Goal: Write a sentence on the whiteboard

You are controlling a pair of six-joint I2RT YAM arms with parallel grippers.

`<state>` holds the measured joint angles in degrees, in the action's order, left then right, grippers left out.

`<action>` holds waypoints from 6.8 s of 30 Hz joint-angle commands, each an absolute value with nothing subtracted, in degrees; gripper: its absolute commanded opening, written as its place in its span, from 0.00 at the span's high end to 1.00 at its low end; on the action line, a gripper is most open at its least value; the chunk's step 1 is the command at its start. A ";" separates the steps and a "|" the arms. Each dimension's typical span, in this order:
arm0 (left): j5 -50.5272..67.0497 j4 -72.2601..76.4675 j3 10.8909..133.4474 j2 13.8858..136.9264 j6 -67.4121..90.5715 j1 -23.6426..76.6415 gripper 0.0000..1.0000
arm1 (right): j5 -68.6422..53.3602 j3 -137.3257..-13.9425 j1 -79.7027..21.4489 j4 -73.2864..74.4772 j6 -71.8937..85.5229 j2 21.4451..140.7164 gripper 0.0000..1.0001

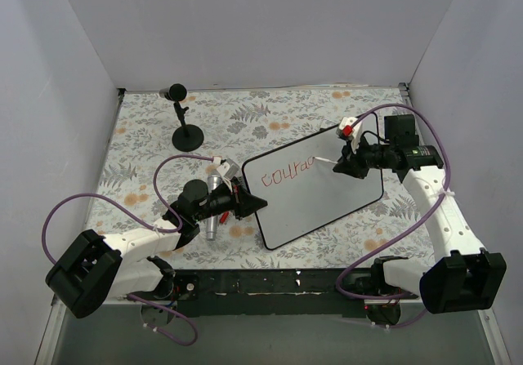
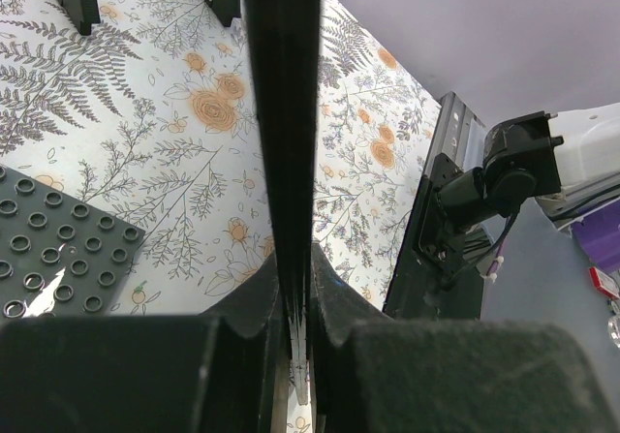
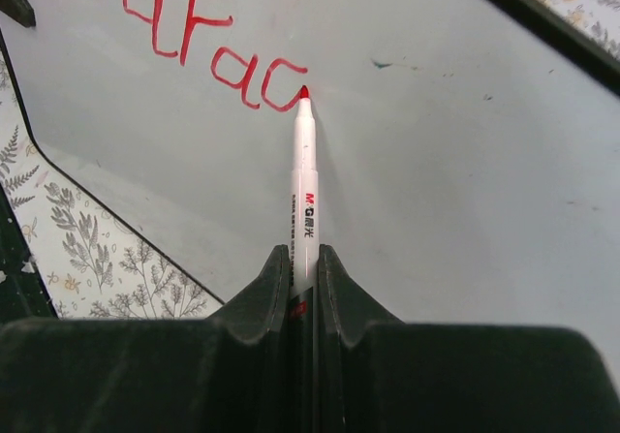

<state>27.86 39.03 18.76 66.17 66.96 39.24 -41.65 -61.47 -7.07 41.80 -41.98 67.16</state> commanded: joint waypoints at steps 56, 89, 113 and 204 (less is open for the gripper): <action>28.12 38.06 19.51 66.09 63.28 39.73 1.00 | -41.31 -58.19 -7.91 45.53 -45.35 62.67 0.99; 28.21 38.23 19.42 66.09 63.28 39.73 1.00 | -38.94 -54.94 -7.12 43.95 -45.17 65.21 0.99; 28.30 38.41 19.51 66.88 63.28 39.73 1.00 | -45.88 -65.46 -8.17 44.20 -42.71 69.09 0.99; 28.83 39.55 19.34 67.76 62.84 39.73 1.00 | -40.96 -61.53 -4.83 42.98 -42.19 69.79 0.99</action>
<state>27.99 40.14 18.76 67.94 67.55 39.44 -44.03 -62.70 -4.91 42.85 -41.06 71.07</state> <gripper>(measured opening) 0.050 0.156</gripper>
